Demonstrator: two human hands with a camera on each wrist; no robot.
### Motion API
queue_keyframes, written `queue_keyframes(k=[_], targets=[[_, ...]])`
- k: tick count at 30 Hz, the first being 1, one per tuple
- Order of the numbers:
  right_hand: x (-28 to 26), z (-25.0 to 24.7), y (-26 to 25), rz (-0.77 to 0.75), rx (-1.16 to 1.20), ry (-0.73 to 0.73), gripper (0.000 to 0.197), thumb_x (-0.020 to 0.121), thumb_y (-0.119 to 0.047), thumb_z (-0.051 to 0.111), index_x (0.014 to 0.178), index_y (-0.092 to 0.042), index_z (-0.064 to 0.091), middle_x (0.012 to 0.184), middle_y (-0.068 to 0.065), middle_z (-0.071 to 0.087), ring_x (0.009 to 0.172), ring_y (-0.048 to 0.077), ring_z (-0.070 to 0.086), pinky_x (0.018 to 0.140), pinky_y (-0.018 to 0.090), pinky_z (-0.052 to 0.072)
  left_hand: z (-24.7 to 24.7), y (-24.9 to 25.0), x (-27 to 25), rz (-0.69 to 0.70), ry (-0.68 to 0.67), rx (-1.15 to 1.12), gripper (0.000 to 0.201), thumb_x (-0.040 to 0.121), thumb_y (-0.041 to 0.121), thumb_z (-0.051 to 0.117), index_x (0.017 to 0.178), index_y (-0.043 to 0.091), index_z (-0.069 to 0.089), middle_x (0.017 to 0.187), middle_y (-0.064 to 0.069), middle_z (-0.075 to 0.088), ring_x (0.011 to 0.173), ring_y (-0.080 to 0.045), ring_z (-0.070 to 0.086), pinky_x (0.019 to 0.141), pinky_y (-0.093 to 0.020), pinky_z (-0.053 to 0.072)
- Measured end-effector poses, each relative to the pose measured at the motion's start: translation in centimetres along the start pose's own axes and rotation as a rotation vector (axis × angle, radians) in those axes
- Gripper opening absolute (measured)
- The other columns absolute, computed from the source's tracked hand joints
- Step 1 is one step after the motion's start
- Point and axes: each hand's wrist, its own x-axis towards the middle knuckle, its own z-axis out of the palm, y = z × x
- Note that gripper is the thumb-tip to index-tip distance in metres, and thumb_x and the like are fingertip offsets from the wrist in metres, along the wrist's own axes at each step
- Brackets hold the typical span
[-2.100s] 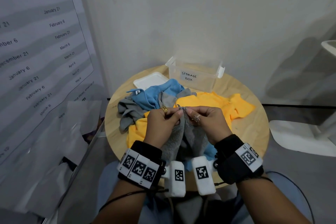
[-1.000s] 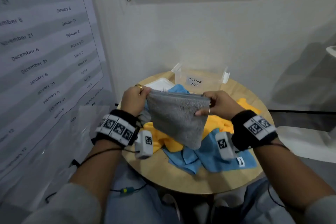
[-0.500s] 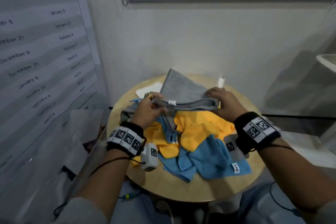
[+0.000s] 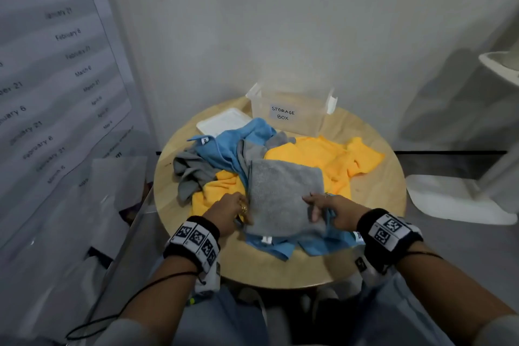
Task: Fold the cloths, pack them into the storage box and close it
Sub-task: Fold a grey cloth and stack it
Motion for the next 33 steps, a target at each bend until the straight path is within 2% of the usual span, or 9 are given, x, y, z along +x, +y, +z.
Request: queue_keyframes(k=[3,5,8,11,14,18,26,29,33], targets=[[1.1,-0.1,1.4,0.143,0.51,0.346,0.044,0.075,0.022,0.037,0.081,-0.016,0.06,0.114,0.009,0.056,0.114,0.022,0.05,0.086,0.032,0.042,-0.6,1.0,0.7,-0.149,0.089,-0.263,0.028,0.086,-0.01,0.045,0.094,0.006,0.067,0.117,-0.014,0.052,0.111,-0.029,0.051,0.09,-0.03,0.042],[2.7,0.2,1.6,0.357,0.709,0.587,0.013,0.084,-0.009,0.054,0.098,-0.01,0.054,0.105,0.01,0.054,0.094,0.026,0.052,0.074,0.034,0.042,-1.2,2.7,1.6,-0.296,0.302,-0.451,0.013,0.093,0.004,0.046,0.086,0.005,0.056,0.097,-0.014,0.055,0.095,-0.032,0.054,0.075,-0.031,0.041],[4.9,1.2,1.0,0.595,0.623,0.425,0.061,0.083,-0.052,0.061,0.114,0.0,0.052,0.11,0.012,0.058,0.092,0.029,0.055,0.07,0.032,0.044,-1.0,4.7,3.4,-0.436,0.246,-0.71,0.044,0.09,0.042,0.056,0.1,0.0,0.057,0.1,-0.014,0.062,0.095,-0.034,0.058,0.073,-0.033,0.046],[5.5,1.8,0.9,0.593,0.638,0.563,0.052,0.084,-0.046,0.062,0.112,-0.003,0.055,0.112,0.015,0.061,0.098,0.032,0.057,0.08,0.037,0.046,-0.7,5.6,4.3,-0.564,0.198,-0.74,0.066,0.081,0.048,0.066,0.125,0.001,0.051,0.128,-0.014,0.057,0.114,-0.034,0.055,0.092,-0.04,0.048],[5.2,1.9,0.7,0.53,0.575,0.733,0.037,0.085,-0.036,0.065,0.105,-0.006,0.057,0.107,0.016,0.063,0.09,0.028,0.056,0.074,0.032,0.044,-0.5,6.0,5.0,-0.567,0.301,-0.586,0.057,0.082,0.044,0.067,0.114,-0.002,0.054,0.118,-0.019,0.059,0.107,-0.036,0.057,0.08,-0.037,0.047],[5.1,2.2,0.2,0.42,0.37,0.847,0.031,0.087,-0.023,0.062,0.112,-0.005,0.059,0.121,0.018,0.051,0.115,0.033,0.044,0.09,0.036,0.037,-0.6,6.9,5.0,-0.578,0.326,-0.545,0.047,0.092,0.039,0.056,0.11,-0.005,0.053,0.116,-0.023,0.058,0.104,-0.038,0.056,0.075,-0.037,0.042],[1.2,-1.2,1.0,0.177,0.618,0.911,0.015,0.095,-0.015,0.049,0.108,-0.008,0.045,0.103,0.012,0.059,0.095,0.025,0.056,0.075,0.035,0.044,-3.3,10.3,3.7,-0.274,0.566,-0.595,0.037,0.092,0.023,0.058,0.117,-0.003,0.051,0.118,-0.02,0.056,0.111,-0.033,0.052,0.091,-0.037,0.04],[-1.2,-4.3,3.1,0.264,0.527,0.974,0.021,0.096,-0.017,0.048,0.113,-0.003,0.045,0.099,0.01,0.057,0.09,0.02,0.052,0.074,0.028,0.036,-4.7,13.4,6.2,-0.112,0.458,-0.781,0.042,0.093,0.016,0.056,0.127,0.004,0.037,0.114,-0.012,0.057,0.107,-0.023,0.055,0.09,-0.032,0.043],[-2.5,-7.5,9.0,0.464,0.379,0.936,0.022,0.095,-0.019,0.048,0.112,-0.005,0.047,0.106,0.016,0.061,0.098,0.026,0.056,0.076,0.028,0.035,-3.6,17.0,11.7,0.08,0.226,-0.778,0.06,0.093,-0.002,0.047,0.14,0.017,0.016,0.109,-0.01,0.05,0.099,-0.033,0.059,0.089,-0.045,0.048]])
